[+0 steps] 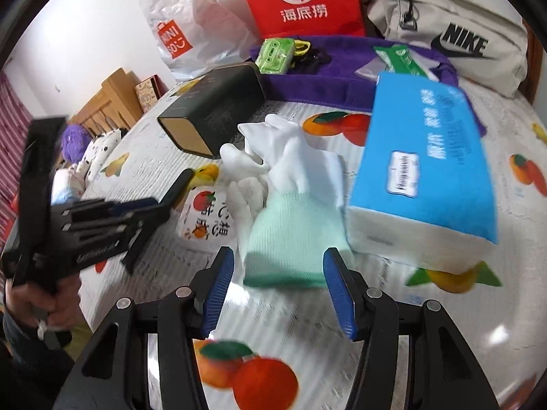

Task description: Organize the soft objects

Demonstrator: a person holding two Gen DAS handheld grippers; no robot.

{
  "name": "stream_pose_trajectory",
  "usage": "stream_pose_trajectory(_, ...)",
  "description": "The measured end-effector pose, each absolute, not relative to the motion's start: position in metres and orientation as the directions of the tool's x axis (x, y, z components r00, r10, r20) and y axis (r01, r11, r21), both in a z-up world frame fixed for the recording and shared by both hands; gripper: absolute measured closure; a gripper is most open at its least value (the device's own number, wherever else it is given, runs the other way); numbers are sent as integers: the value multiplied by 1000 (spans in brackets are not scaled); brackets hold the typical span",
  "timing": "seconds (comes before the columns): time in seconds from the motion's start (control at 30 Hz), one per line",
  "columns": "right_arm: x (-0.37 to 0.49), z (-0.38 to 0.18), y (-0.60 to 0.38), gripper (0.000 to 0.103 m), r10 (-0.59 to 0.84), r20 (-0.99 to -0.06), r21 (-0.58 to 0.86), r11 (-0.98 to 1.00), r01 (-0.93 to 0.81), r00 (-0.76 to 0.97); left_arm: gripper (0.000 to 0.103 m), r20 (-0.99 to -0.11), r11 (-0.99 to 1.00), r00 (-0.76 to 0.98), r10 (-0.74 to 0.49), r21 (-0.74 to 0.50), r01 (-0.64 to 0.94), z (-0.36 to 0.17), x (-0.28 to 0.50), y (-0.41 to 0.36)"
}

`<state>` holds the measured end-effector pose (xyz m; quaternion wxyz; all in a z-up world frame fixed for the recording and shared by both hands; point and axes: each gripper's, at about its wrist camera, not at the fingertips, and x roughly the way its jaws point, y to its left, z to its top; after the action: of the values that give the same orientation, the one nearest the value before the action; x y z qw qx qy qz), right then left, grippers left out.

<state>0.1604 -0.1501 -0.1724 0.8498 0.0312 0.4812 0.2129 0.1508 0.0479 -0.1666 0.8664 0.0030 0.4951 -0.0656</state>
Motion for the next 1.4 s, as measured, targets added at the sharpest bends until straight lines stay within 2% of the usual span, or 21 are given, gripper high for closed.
stream_pose_trajectory(0.07,162,-174,-147,68,367,-801,229,918,-325,472,82,-855,990,504,-120,-68,121,-167,150,49)
stream_pose_trajectory(0.1,162,-174,-145,90,370,-799,228,916,-331,474,82,-854,990,506,-126,-75,119,-167,150,51)
stream_pose_trajectory(0.13,162,-174,-144,95,381,-801,236,910,-341,461,82,-852,990,507,-129,-79,119,-167,150,51)
stream_pose_trajectory(0.4,129,-153,-147,96,335,-810,157,915,-372,481,83,-842,986,515,-163,-124,109,-167,149,57)
stream_pose_trajectory(0.63,93,-146,-174,95,321,-821,168,926,-338,473,83,-842,991,524,-129,-90,99,-167,144,57)
stream_pose_trajectory(0.77,91,-154,-174,85,327,-829,167,919,-356,454,83,-843,993,526,-108,-67,97,-166,144,55)
stream_pose_trajectory(0.83,93,-151,-174,76,345,-813,178,914,-363,469,82,-844,994,527,-102,-60,96,-166,144,54)
stream_pose_trajectory(0.9,99,-146,-174,47,375,-781,198,907,-371,499,82,-844,994,527,-101,-61,94,-166,143,54)
stream_pose_trajectory(0.93,104,-145,-173,41,378,-771,201,908,-369,512,82,-843,994,528,-101,-61,92,-166,143,54)
stream_pose_trajectory(0.97,110,-145,-170,38,379,-768,202,908,-366,516,82,-844,994,527,-100,-62,90,-166,142,54)
stream_pose_trajectory(1.13,145,-164,-160,38,400,-778,245,903,-351,485,82,-846,994,526,-93,-53,91,-165,137,56)
stream_pose_trajectory(1.23,153,-176,-146,39,345,-795,177,919,-353,499,82,-844,994,527,-95,-56,89,-166,136,57)
stream_pose_trajectory(1.27,152,-176,-142,47,321,-794,140,923,-358,517,82,-844,994,528,-97,-59,87,-166,136,57)
stream_pose_trajectory(1.3,153,-177,-139,78,307,-796,117,924,-364,521,82,-842,994,530,-98,-63,84,-166,136,58)
stream_pose_trajectory(1.33,154,-177,-136,91,305,-797,107,921,-375,521,82,-840,994,533,-99,-65,82,-166,136,58)
stream_pose_trajectory(1.4,156,-172,-138,92,347,-785,150,910,-387,514,82,-835,994,540,-103,-71,79,-166,138,59)
